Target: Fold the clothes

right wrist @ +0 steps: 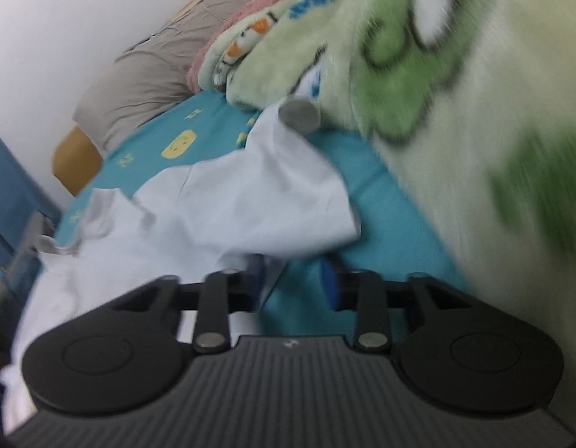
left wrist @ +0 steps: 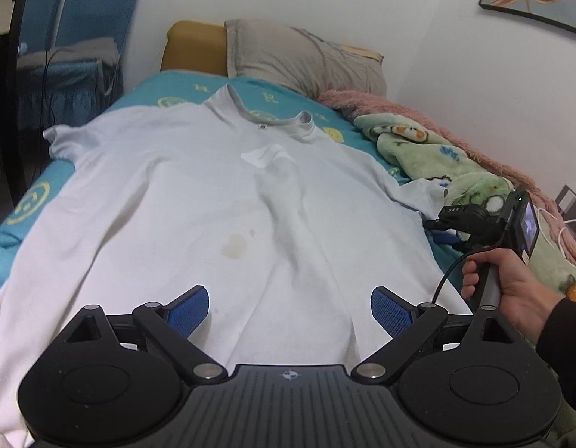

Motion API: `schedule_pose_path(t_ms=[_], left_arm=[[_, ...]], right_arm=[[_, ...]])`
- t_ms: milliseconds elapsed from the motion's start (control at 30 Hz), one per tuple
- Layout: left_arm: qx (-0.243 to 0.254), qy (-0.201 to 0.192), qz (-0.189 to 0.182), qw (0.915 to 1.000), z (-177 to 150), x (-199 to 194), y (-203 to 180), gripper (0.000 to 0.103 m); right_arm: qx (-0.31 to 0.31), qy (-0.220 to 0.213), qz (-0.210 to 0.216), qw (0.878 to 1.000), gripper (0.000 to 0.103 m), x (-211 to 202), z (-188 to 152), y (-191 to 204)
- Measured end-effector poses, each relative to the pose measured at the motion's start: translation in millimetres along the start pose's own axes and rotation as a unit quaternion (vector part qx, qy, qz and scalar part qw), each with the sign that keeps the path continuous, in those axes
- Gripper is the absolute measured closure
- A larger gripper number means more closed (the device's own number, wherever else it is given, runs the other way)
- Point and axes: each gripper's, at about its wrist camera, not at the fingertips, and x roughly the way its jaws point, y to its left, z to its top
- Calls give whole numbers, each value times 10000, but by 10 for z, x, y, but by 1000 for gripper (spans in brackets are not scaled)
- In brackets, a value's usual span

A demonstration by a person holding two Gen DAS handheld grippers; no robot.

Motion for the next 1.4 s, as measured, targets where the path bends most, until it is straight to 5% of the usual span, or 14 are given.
schedule_pose_path(t_ms=[100, 333, 533, 667, 733, 800, 867, 1133, 1400], left_arm=[[-155, 106, 3, 9998, -11, 44, 74, 8], [-316, 112, -8, 9994, 24, 90, 62, 8], [-207, 237, 21, 9995, -28, 163, -20, 8], [-201, 238, -6, 9995, -46, 162, -37, 8], [-223, 237, -3, 9995, -46, 165, -37, 8], [-272, 240, -13, 9993, -37, 172, -35, 8], [-263, 222, -22, 9994, -33, 173, -41, 8], [-130, 128, -6, 9998, -41, 99, -90, 8], [-62, -49, -84, 9999, -30, -44, -90, 8]], right_arm=[[-223, -346, 103, 9991, 82, 70, 84, 16], [24, -788, 302, 9964, 84, 136, 238, -107], [595, -434, 255, 9970, 80, 264, 257, -228], [541, -288, 555, 9966, 56, 279, 241, -197], [552, -218, 678, 9959, 55, 283, 224, -176], [557, -162, 742, 9956, 67, 285, 199, -151], [454, -106, 672, 9966, 98, 270, 188, -94], [1611, -363, 464, 9852, 100, -136, 197, -127], [2336, 79, 707, 9697, 95, -349, -15, -278]])
